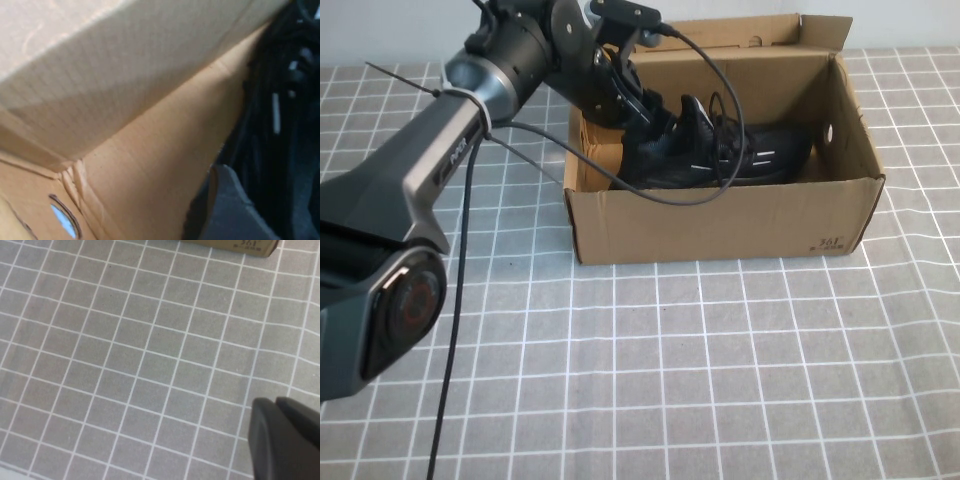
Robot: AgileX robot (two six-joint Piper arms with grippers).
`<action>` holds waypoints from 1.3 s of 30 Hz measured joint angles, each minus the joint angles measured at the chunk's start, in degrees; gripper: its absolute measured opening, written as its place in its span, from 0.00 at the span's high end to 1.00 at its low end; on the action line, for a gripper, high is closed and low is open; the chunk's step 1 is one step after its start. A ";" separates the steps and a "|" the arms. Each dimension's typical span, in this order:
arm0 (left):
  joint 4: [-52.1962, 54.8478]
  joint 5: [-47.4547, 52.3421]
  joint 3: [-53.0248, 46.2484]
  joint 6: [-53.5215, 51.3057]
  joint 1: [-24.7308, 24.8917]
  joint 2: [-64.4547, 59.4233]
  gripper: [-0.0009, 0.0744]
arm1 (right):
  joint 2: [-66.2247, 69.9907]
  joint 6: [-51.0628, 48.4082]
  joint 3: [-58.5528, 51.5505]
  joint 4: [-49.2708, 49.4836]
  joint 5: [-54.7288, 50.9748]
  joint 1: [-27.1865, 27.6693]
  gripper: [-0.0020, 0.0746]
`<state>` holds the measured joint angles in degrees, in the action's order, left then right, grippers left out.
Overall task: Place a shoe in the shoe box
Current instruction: Place the shoe in the shoe box
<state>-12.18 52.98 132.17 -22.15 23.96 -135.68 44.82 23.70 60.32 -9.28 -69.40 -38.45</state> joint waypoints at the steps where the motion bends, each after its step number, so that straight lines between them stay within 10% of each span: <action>1: 0.13 -0.49 0.00 -0.14 0.00 -0.40 0.58 | 0.00 0.00 0.00 0.13 -0.11 0.00 0.99; 19: 1.52 -2.86 0.67 -0.74 0.10 -3.04 0.59 | 0.00 -0.19 0.00 0.25 -0.46 0.00 0.99; 28: 1.39 -3.26 0.67 -1.77 0.32 -3.19 0.95 | 0.00 -1.43 0.00 0.25 -0.46 0.00 0.99; 39: 0.61 -5.55 0.67 -15.94 1.84 -4.08 0.99 | 0.00 -1.69 0.00 0.25 -0.46 0.00 0.99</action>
<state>-11.57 47.43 132.83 -38.09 25.80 -139.76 44.82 22.00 60.32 -9.03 -69.86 -38.45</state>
